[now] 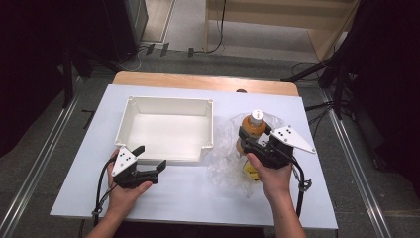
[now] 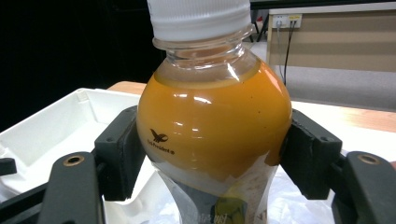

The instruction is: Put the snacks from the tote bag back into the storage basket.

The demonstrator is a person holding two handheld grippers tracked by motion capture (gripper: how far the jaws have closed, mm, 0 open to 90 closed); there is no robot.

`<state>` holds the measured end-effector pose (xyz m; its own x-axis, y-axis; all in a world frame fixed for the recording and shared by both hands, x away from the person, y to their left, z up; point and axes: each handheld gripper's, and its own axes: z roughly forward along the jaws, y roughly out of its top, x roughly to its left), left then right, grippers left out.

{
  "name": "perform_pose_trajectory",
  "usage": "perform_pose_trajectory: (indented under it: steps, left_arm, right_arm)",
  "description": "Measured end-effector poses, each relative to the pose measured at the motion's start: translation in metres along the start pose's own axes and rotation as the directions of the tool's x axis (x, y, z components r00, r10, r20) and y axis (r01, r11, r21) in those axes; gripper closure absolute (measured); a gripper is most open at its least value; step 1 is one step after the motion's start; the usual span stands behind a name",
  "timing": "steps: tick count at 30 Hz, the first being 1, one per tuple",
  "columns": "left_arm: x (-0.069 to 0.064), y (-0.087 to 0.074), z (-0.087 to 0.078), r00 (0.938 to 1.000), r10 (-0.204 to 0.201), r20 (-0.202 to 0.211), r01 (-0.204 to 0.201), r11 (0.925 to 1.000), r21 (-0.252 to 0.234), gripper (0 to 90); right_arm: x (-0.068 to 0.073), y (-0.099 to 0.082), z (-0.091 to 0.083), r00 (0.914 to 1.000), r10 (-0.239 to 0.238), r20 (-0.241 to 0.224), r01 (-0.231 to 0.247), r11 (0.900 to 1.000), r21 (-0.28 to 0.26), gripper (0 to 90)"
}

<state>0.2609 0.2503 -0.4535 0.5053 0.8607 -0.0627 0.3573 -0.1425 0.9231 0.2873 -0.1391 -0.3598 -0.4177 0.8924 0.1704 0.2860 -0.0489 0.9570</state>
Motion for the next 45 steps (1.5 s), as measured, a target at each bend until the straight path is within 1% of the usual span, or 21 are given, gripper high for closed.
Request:
perform_pose_trajectory:
  steps: [2, 5, 8, 10, 11, 13, 15, 18, 19, 21, 23, 25, 30, 36, 45]
  left_arm:
    - [0.003, 0.0, -0.002, 1.0, -0.006, -0.002, 0.006, 1.0, -0.004, 7.6]
    - [0.009, -0.001, -0.005, 0.9999, -0.007, -0.015, 0.007, 0.9999, -0.009, 7.5]
    - [0.013, -0.001, -0.007, 0.9995, -0.026, -0.02, 0.025, 0.9995, -0.018, 7.5]
    - [0.014, -0.002, -0.007, 0.9992, -0.036, -0.019, 0.035, 0.9991, -0.025, 7.6]
    - [0.014, -0.002, -0.007, 0.9992, -0.035, -0.02, 0.034, 0.9991, -0.024, 7.5]
    - [0.014, -0.002, -0.007, 0.9994, -0.029, -0.017, 0.029, 0.9993, -0.026, 7.5]
    - [0.013, -0.002, -0.008, 0.9995, -0.029, -0.011, 0.028, 0.9992, -0.029, 7.2]
    - [0.015, -0.003, -0.01, 0.9993, -0.035, 0.017, 0.036, 0.9982, -0.049, 3.7]
    - [0.016, -0.003, -0.011, 0.9988, -0.043, 0.024, 0.044, 0.9972, -0.061, 3.1]
    - [0.017, -0.003, -0.012, 0.9981, -0.053, 0.032, 0.055, 0.9962, -0.067, 3.0]
    - [0.018, -0.004, -0.012, 0.9978, -0.059, 0.03, 0.061, 0.9958, -0.069, 3.1]
    - [0.019, -0.004, -0.012, 0.9974, -0.061, 0.038, 0.064, 0.9957, -0.068, 3.1]
    - [0.019, -0.004, -0.013, 0.9975, -0.049, 0.052, 0.053, 0.9955, -0.079, 3.1]
    - [0.02, -0.004, -0.013, 0.9967, -0.057, 0.058, 0.061, 0.995, -0.08, 3.1]
    - [0.02, -0.005, -0.012, 0.9965, -0.046, 0.07, 0.051, 0.9953, -0.082, 3.0]
  right_arm:
    - [0.002, 0.0, 0.002, 1.0, -0.007, -0.004, 0.007, 1.0, 0.0, 30.3]
    - [0.008, -0.001, 0.008, 0.9999, -0.01, -0.014, 0.01, 0.9999, 0.012, 30.3]
    - [0.011, -0.001, 0.011, 0.9997, -0.013, -0.02, 0.013, 0.9998, 0.018, 30.3]
    - [0.014, -0.001, 0.015, 0.9995, -0.02, -0.024, 0.02, 0.9996, 0.017, 30.3]
    - [0.017, -0.002, 0.019, 0.9993, -0.017, -0.034, 0.017, 0.9996, 0.023, 30.3]
    - [0.019, -0.002, 0.021, 0.9992, -0.022, -0.034, 0.023, 0.9995, 0.024, 30.3]
    - [0.022, -0.001, 0.025, 0.999, -0.021, -0.039, 0.022, 0.9994, 0.028, 30.3]
    - [0.026, 0.001, 0.029, 0.9986, -0.024, -0.047, 0.026, 0.9992, 0.03, 30.3]
    - [0.027, 0.002, 0.031, 0.9984, -0.025, -0.05, 0.027, 0.9993, 0.027, 30.3]
    - [0.029, 0.004, 0.033, 0.9982, -0.031, -0.051, 0.033, 0.999, 0.029, 30.3]
    - [0.03, 0.006, 0.036, 0.9983, -0.029, -0.051, 0.03, 0.9991, 0.03, 30.3]
    - [0.033, 0.008, 0.04, 0.9981, -0.031, -0.054, 0.032, 0.999, 0.032, 30.3]
    - [0.036, 0.01, 0.044, 0.9979, -0.024, -0.06, 0.026, 0.9992, 0.03, 30.3]
    - [0.04, 0.012, 0.054, 0.9977, -0.023, -0.063, 0.025, 0.9991, 0.033, 30.3]
    - [0.043, 0.014, 0.063, 0.9978, -0.018, -0.063, 0.02, 0.9991, 0.037, 30.3]
